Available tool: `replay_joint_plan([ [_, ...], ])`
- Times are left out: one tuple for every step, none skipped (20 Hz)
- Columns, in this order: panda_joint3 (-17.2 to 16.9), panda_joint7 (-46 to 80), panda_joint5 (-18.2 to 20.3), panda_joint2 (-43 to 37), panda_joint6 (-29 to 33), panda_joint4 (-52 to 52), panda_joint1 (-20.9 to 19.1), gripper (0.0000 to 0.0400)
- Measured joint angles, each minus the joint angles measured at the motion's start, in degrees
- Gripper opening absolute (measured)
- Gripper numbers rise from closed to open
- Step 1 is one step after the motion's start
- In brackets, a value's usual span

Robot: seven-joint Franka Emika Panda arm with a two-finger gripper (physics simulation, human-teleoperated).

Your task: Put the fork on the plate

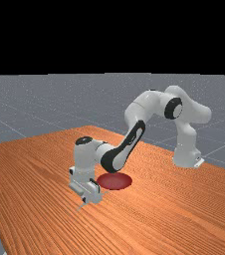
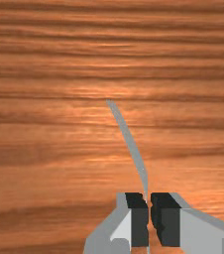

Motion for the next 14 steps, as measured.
replay_joint_plan([
  [-0.05, -0.03, 0.02, -0.18, 0.06, 0.18, -0.10, 0.0023],
  [-0.33, 0.18, -0.16, -0.33, 0.65, -0.62, 0.14, 0.0021],
  [-0.31, 0.05, -0.04, -0.88, 1.75, -1.66, 0.27, 0.0022],
  [-0.34, 0.04, -0.05, -1.08, 1.80, -1.95, 0.30, 0.0019],
  [0.13, -0.34, 0.20, -0.74, -0.26, -0.89, -0.19, 0.0022],
  [0.35, -0.63, 0.40, -1.10, -0.72, -1.33, -0.35, 0.0021],
  [0.46, -0.90, 0.57, -1.88, -1.25, -1.66, -0.50, 0.0018],
  [0.33, -0.84, 0.46, -2.37, -1.63, -2.07, -0.38, 0.0015],
  [0.27, -0.87, 0.43, -2.99, -2.01, -2.30, -0.35, 0.0015],
  [0.36, -1.07, 0.56, -3.63, -2.50, -2.51, -0.44, 0.0015],
  [0.18, -0.97, 0.42, -4.18, -2.79, -2.69, -0.32, 0.0016],
  [0.01, -0.86, 0.26, -4.65, -3.07, -2.85, -0.19, 0.0015],
  [0.30, -0.84, 0.63, -4.87, -3.10, -2.84, -0.28, 0.0016],
  [0.50, -0.59, 0.82, -4.96, -3.11, -2.88, -0.08, 0.0016],
])
